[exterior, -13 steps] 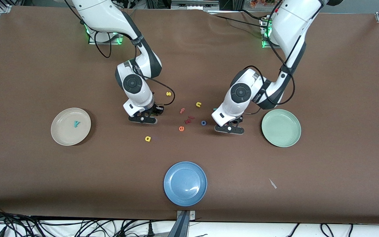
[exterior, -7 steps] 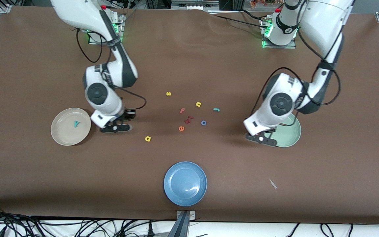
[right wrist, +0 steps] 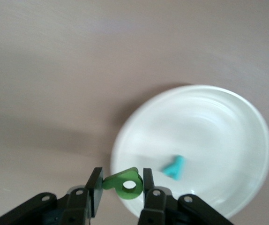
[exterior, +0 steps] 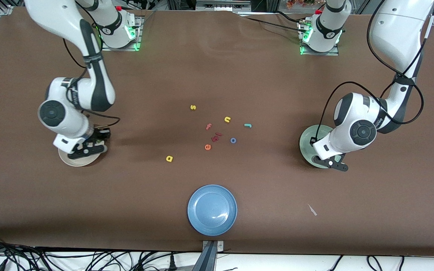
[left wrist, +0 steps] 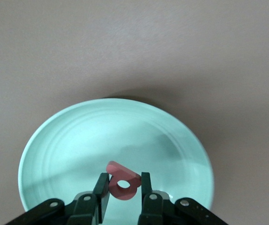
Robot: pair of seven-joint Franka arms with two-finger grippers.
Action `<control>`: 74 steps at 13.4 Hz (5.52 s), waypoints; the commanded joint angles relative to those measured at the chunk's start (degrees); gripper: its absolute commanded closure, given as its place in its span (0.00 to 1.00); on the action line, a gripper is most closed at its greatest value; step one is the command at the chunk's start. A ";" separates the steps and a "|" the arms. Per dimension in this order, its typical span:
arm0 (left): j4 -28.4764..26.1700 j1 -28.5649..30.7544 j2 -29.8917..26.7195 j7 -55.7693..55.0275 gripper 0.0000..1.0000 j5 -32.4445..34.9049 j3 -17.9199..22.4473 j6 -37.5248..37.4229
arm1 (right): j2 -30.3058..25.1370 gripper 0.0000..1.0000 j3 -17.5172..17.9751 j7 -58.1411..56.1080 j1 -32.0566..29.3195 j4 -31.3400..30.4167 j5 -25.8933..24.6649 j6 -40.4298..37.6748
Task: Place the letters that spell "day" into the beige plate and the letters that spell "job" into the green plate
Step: 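Carry the green letter to the beige plate while the left gripper carries pink letter, then open both grippers to drop the letters onto their plates, then reach the left gripper to the cyan letter while the right gripper nears yellow letter, then grasp the cyan letter with the left gripper while the right gripper grasps yellow, then carry the cyan letter to the green plate while the right gripper carries yellow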
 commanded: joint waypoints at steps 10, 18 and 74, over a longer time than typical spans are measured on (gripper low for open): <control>1.23 1.73 -4.99 -6.48 0.00 0.62 -10.44 -6.65 | 0.81 0.00 7.10 6.53 -3.45 3.64 4.57 -2.70; 0.79 -4.85 -2.81 -49.72 0.00 1.50 -22.34 -8.42 | 3.43 0.00 18.09 27.80 -3.54 11.27 4.58 -3.32; -1.67 14.65 2.64 -70.61 1.00 12.48 -19.09 -9.22 | 3.27 0.97 5.36 3.75 -6.26 3.38 3.61 -2.79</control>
